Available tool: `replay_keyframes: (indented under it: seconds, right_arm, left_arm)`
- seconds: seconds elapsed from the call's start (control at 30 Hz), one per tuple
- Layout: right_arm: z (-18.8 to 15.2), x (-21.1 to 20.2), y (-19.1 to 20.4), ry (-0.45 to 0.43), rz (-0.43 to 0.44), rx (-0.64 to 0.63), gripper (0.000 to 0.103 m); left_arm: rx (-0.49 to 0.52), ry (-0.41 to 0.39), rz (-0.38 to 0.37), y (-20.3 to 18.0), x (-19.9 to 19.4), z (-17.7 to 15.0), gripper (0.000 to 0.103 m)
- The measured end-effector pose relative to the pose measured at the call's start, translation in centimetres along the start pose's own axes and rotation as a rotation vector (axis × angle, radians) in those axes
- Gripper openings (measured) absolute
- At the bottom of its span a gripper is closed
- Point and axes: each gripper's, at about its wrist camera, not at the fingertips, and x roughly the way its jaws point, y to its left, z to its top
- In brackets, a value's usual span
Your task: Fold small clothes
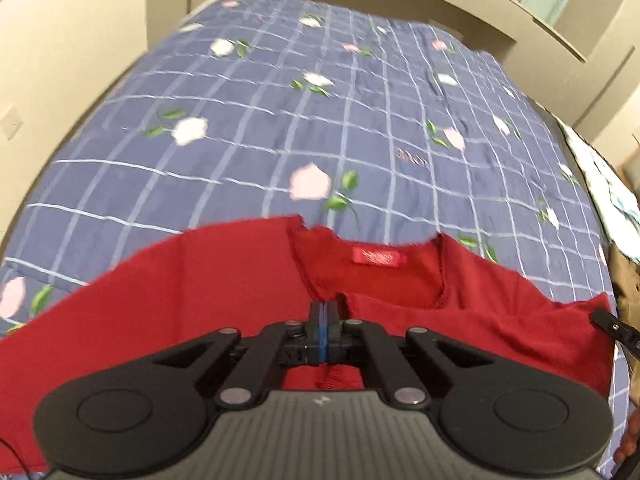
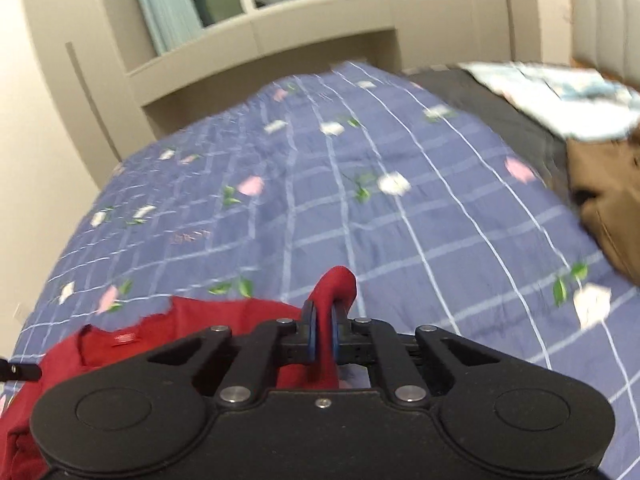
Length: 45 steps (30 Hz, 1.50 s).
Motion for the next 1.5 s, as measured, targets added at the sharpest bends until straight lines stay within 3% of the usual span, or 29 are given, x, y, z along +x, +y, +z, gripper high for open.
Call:
replay_keyframes:
  seconds: [0.07, 0.17, 0.27, 0.4, 0.53, 0.57, 0.6, 0.7, 1.0, 1.07, 1.13, 1.43, 1.5]
  right_arm:
    - [0.2, -0.3, 0.9, -0.008, 0.010, -0.040, 0.007]
    - [0.1, 0.3, 1.6, 0.002, -0.014, -0.075, 0.008]
    - [-0.2, 0.9, 1.1, 0.017, -0.034, -0.043, 0.008]
    - [-1.1, 1.4, 0.1, 0.037, -0.059, -0.026, 0.008]
    - [-1.8, 1.6, -0.7, 0.050, -0.076, -0.023, 0.008]
    - [-1.9, 1.6, -0.8, 0.052, -0.081, -0.023, 0.009]
    - [-2.0, 1.6, -0.9, 0.053, -0.084, -0.024, 0.009]
    - [-2.3, 1.6, -1.0, 0.056, -0.087, -0.026, 0.009]
    - [-2.4, 0.3, -0.2, 0.045, -0.079, -0.053, 0.022]
    - [-2.4, 0.2, -0.1, 0.047, -0.076, -0.058, 0.034]
    - [-2.6, 0.4, 0.0, 0.054, -0.073, -0.060, 0.036]
    - [-3.1, 5.1, -0.8, 0.148, -0.070, 0.030, 0.039]
    - [-3.0, 5.9, -1.0, 0.165, -0.061, 0.042, 0.021]
  left_arm:
    - [-0.020, 0.013, -0.019, 0.7, 0.4, 0.0, 0.000]
    - [-0.051, 0.093, -0.081, 1.4, 2.5, -0.4, 0.000]
    - [-0.029, 0.140, -0.099, 0.9, 4.2, -1.0, 0.008]
    - [-0.008, 0.143, -0.122, -0.1, 5.5, -1.5, 0.046]
    - [-0.007, 0.170, -0.118, -0.5, 6.7, -1.7, 0.041]
    - [0.001, 0.179, -0.117, -0.7, 7.0, -1.8, 0.031]
    - [0.018, 0.190, -0.107, -1.0, 7.3, -1.8, 0.015]
    - [0.027, 0.200, -0.068, -1.3, 7.4, -1.8, 0.005]
    - [0.055, 0.042, 0.005, -0.4, 2.1, -0.9, 0.002]
    - [0.046, 0.026, 0.029, 0.8, 1.6, -0.6, 0.002]
    - [0.042, 0.034, 0.055, 1.9, 2.1, -0.4, 0.002]
    - [0.034, 0.060, 0.102, 2.8, 4.3, -1.6, 0.002]
    - [0.032, 0.037, 0.100, 2.7, 3.7, -1.5, 0.002]
